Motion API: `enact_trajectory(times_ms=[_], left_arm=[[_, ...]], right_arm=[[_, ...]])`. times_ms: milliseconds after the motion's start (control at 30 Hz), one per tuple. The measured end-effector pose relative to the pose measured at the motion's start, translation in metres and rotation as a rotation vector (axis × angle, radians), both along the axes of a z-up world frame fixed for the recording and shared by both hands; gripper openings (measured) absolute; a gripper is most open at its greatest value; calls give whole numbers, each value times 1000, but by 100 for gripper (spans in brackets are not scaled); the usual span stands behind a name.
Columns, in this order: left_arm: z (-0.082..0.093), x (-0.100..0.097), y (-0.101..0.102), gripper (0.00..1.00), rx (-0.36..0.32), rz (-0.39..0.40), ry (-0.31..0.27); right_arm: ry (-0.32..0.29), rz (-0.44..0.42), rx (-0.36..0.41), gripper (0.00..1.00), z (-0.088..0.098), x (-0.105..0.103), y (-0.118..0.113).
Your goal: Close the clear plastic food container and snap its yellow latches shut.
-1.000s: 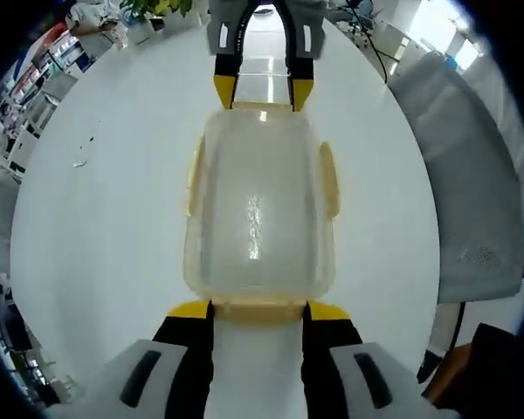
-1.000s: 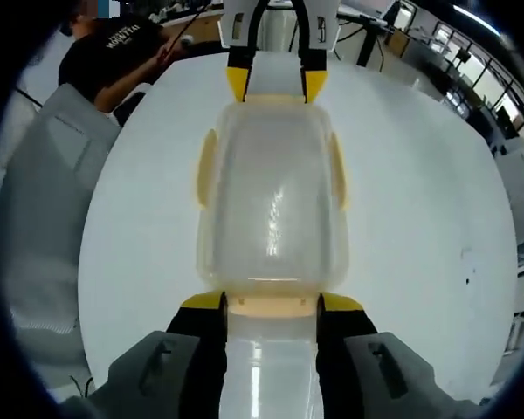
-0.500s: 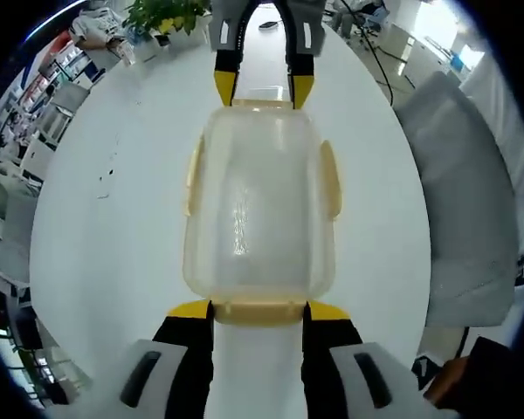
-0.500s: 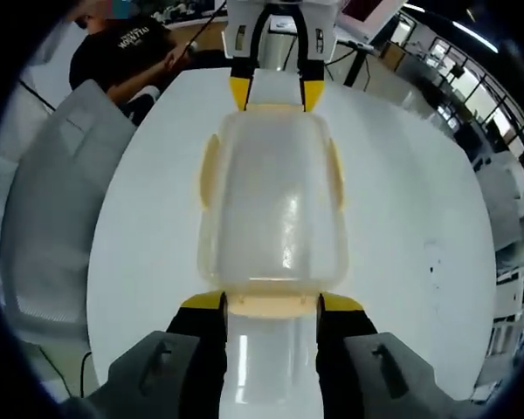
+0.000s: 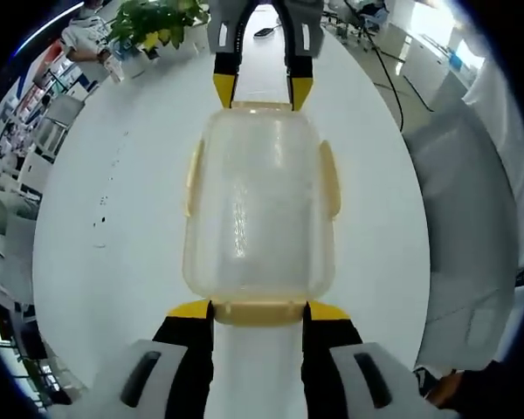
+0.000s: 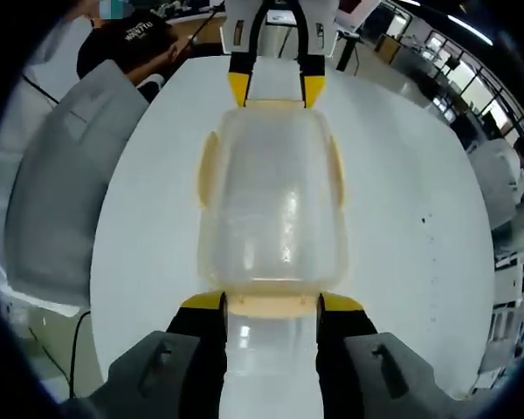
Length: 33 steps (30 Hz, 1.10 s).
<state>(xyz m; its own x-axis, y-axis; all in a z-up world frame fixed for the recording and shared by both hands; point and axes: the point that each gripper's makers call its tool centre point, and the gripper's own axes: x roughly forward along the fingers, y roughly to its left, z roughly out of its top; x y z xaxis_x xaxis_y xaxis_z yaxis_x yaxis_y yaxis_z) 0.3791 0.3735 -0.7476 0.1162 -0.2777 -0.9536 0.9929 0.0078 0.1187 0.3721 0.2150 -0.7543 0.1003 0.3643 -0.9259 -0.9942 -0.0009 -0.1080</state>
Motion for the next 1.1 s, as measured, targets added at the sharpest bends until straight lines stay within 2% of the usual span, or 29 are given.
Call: enact_trajectory(times_ms=[300, 533, 733, 1100], left_arm=[[-3, 3, -43, 33, 7, -2, 19], [-12, 2, -61, 33, 27, -2, 40], [-23, -2, -68, 33, 55, -11, 67], [-32, -8, -68, 33, 90, -15, 94]], right_arm=[[14, -2, -5, 36, -3, 3, -42], [24, 5, -2, 36, -10, 3, -60], [52, 0, 1, 36, -19, -3, -67], [73, 3, -10, 36, -27, -8, -67]])
